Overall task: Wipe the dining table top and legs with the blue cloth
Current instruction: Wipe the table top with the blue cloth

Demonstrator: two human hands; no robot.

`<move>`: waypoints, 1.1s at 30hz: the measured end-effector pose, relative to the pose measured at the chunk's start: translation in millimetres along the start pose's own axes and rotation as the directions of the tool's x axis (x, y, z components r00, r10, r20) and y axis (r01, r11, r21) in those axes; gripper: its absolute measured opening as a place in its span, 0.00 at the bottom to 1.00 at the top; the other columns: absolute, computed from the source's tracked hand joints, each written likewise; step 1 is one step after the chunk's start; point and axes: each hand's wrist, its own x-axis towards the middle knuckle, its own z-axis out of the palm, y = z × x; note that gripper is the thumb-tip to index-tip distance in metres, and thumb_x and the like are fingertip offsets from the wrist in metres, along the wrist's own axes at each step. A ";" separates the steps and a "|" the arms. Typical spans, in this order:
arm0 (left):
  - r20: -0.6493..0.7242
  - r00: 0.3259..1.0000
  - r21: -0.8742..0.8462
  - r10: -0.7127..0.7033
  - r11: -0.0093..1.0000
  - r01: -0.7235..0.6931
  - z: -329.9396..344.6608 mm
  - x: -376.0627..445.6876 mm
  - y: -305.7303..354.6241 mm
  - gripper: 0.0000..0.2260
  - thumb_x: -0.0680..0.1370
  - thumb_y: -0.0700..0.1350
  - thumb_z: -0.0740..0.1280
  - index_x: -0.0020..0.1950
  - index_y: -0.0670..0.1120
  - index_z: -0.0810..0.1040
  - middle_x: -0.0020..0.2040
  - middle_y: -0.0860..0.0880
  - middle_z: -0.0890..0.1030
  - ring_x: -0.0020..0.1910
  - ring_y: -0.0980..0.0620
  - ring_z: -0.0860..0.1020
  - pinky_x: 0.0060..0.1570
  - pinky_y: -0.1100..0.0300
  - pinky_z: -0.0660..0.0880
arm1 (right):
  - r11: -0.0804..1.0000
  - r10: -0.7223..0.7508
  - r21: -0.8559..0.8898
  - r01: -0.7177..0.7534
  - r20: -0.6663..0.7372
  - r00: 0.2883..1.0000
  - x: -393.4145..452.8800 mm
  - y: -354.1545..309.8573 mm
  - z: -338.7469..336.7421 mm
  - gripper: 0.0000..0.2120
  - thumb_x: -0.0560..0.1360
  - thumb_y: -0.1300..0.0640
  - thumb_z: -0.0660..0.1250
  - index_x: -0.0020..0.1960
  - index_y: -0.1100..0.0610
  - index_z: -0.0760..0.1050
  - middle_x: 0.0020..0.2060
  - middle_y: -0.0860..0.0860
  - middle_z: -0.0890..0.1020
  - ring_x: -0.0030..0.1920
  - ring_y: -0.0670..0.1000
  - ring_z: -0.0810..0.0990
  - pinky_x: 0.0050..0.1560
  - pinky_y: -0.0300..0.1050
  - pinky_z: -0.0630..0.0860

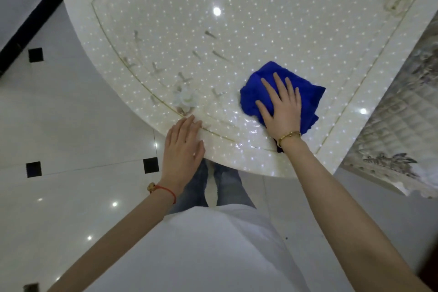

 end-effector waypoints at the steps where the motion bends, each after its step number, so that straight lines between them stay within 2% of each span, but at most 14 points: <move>1: -0.001 1.000 -0.004 -0.004 1.000 0.004 0.7 0.0 0.0 0.21 0.80 0.46 0.63 0.73 0.45 0.67 0.74 0.46 0.67 0.74 0.49 0.62 0.74 0.47 0.63 | 1.000 0.011 -0.010 -0.011 -0.009 1.000 5.9 -13.9 4.0 0.26 0.80 0.40 0.53 0.77 0.44 0.56 0.77 0.48 0.57 0.77 0.55 0.54 0.77 0.56 0.48; 5: 0.009 1.000 -0.013 -0.018 1.000 0.019 2.7 -0.1 0.1 0.21 0.80 0.47 0.62 0.73 0.46 0.66 0.74 0.47 0.66 0.75 0.49 0.61 0.75 0.47 0.62 | 0.971 -0.232 -0.045 0.236 0.071 0.970 -46.2 -38.0 20.4 0.27 0.80 0.41 0.55 0.77 0.46 0.56 0.77 0.49 0.57 0.77 0.55 0.53 0.76 0.58 0.50; 8: 0.013 1.000 -0.014 -0.021 1.000 0.021 3.4 -0.9 -1.2 0.21 0.81 0.47 0.61 0.74 0.47 0.65 0.75 0.47 0.66 0.76 0.50 0.60 0.75 0.47 0.61 | 0.929 -0.358 -0.037 0.367 0.150 0.922 -90.3 -8.2 15.8 0.27 0.80 0.41 0.55 0.77 0.45 0.56 0.77 0.48 0.58 0.77 0.54 0.54 0.76 0.59 0.50; 10: 0.007 1.000 -0.022 -0.013 1.000 0.013 3.2 -1.4 -2.0 0.21 0.81 0.47 0.61 0.74 0.46 0.65 0.75 0.47 0.65 0.76 0.50 0.60 0.75 0.47 0.61 | 0.949 -0.306 -0.041 0.314 0.135 0.942 -75.9 15.2 5.5 0.27 0.80 0.39 0.53 0.77 0.45 0.58 0.77 0.48 0.59 0.77 0.55 0.55 0.76 0.58 0.48; 13: -0.004 1.000 -0.035 -0.001 0.999 0.001 3.7 -1.3 -2.0 0.21 0.81 0.46 0.61 0.74 0.46 0.65 0.75 0.47 0.65 0.76 0.49 0.60 0.75 0.47 0.61 | 0.998 -0.054 -0.028 0.054 0.016 0.998 -14.1 13.3 -3.1 0.27 0.79 0.38 0.52 0.76 0.44 0.57 0.77 0.48 0.58 0.77 0.55 0.54 0.76 0.58 0.46; 15: -0.005 1.000 -0.037 0.002 0.999 -0.002 4.6 -1.9 -1.3 0.22 0.81 0.46 0.61 0.74 0.46 0.65 0.75 0.47 0.65 0.76 0.49 0.60 0.75 0.46 0.60 | 0.998 0.066 -0.001 -0.066 -0.043 0.997 17.7 -11.8 1.3 0.27 0.79 0.38 0.52 0.77 0.43 0.56 0.77 0.49 0.57 0.77 0.55 0.53 0.76 0.58 0.46; 17: 0.005 1.000 -0.038 -0.002 0.999 0.002 4.6 -1.8 -1.6 0.22 0.81 0.46 0.60 0.75 0.46 0.64 0.76 0.47 0.64 0.77 0.50 0.58 0.76 0.46 0.59 | 0.999 0.037 -0.002 -0.037 -0.041 0.998 14.1 -38.5 11.3 0.27 0.79 0.39 0.53 0.77 0.44 0.56 0.77 0.49 0.57 0.77 0.56 0.53 0.76 0.58 0.47; 21: 0.030 1.000 -0.014 0.000 1.000 0.001 5.7 -1.8 -2.1 0.22 0.81 0.47 0.59 0.75 0.47 0.62 0.76 0.47 0.63 0.77 0.50 0.57 0.76 0.46 0.59 | 0.943 -0.319 -0.060 0.327 0.110 0.941 -63.4 -40.6 21.7 0.28 0.80 0.40 0.54 0.77 0.45 0.56 0.77 0.49 0.57 0.77 0.56 0.54 0.76 0.58 0.49; 23: 0.026 1.000 -0.024 0.000 1.000 0.001 6.3 -2.2 -3.5 0.22 0.81 0.47 0.59 0.76 0.47 0.62 0.76 0.47 0.63 0.77 0.50 0.58 0.76 0.46 0.59 | 0.906 -0.409 -0.050 0.421 0.154 0.899 -76.9 -14.7 13.8 0.27 0.80 0.40 0.54 0.77 0.45 0.57 0.77 0.49 0.58 0.77 0.55 0.55 0.77 0.58 0.48; 25: 0.014 1.000 -0.044 0.007 0.999 -0.007 6.7 -2.1 -4.7 0.22 0.81 0.46 0.60 0.76 0.47 0.62 0.76 0.47 0.63 0.77 0.50 0.57 0.76 0.46 0.59 | 0.947 -0.313 -0.037 0.320 0.122 0.942 -58.3 7.7 5.1 0.27 0.79 0.40 0.54 0.76 0.45 0.58 0.77 0.49 0.59 0.77 0.56 0.56 0.76 0.58 0.48; 27: -0.002 1.000 -0.055 0.014 0.998 -0.014 6.9 -1.9 -6.2 0.23 0.81 0.46 0.60 0.76 0.47 0.62 0.76 0.47 0.63 0.77 0.50 0.57 0.76 0.46 0.59 | 0.996 -0.086 -0.021 0.087 0.028 0.996 -21.6 9.4 -0.4 0.27 0.79 0.39 0.54 0.76 0.44 0.58 0.77 0.50 0.59 0.77 0.56 0.55 0.76 0.58 0.48; 29: 0.000 1.000 -0.064 0.018 0.998 -0.018 7.6 -2.8 -6.3 0.23 0.81 0.46 0.60 0.76 0.46 0.62 0.77 0.47 0.63 0.77 0.50 0.57 0.76 0.46 0.59 | 0.998 0.069 -0.006 -0.070 -0.051 0.996 13.3 -11.9 2.2 0.27 0.79 0.39 0.53 0.77 0.44 0.56 0.77 0.50 0.57 0.77 0.56 0.53 0.76 0.58 0.47; 31: 0.008 1.000 -0.071 0.023 0.997 -0.023 7.9 -3.0 -6.8 0.23 0.82 0.46 0.60 0.76 0.46 0.61 0.77 0.47 0.62 0.78 0.50 0.56 0.76 0.46 0.59 | 0.999 0.026 -0.022 -0.027 -0.048 0.998 24.7 -42.2 11.3 0.27 0.79 0.38 0.52 0.77 0.44 0.56 0.78 0.51 0.56 0.77 0.57 0.52 0.76 0.58 0.46; 33: 0.019 0.999 -0.073 0.030 0.997 -0.028 7.6 -3.1 -8.4 0.23 0.82 0.45 0.60 0.76 0.46 0.61 0.77 0.47 0.62 0.78 0.50 0.56 0.76 0.46 0.59 | 0.987 -0.146 -0.072 0.146 0.010 0.989 4.6 -61.5 21.3 0.28 0.80 0.39 0.53 0.77 0.45 0.55 0.78 0.51 0.56 0.77 0.57 0.53 0.76 0.59 0.47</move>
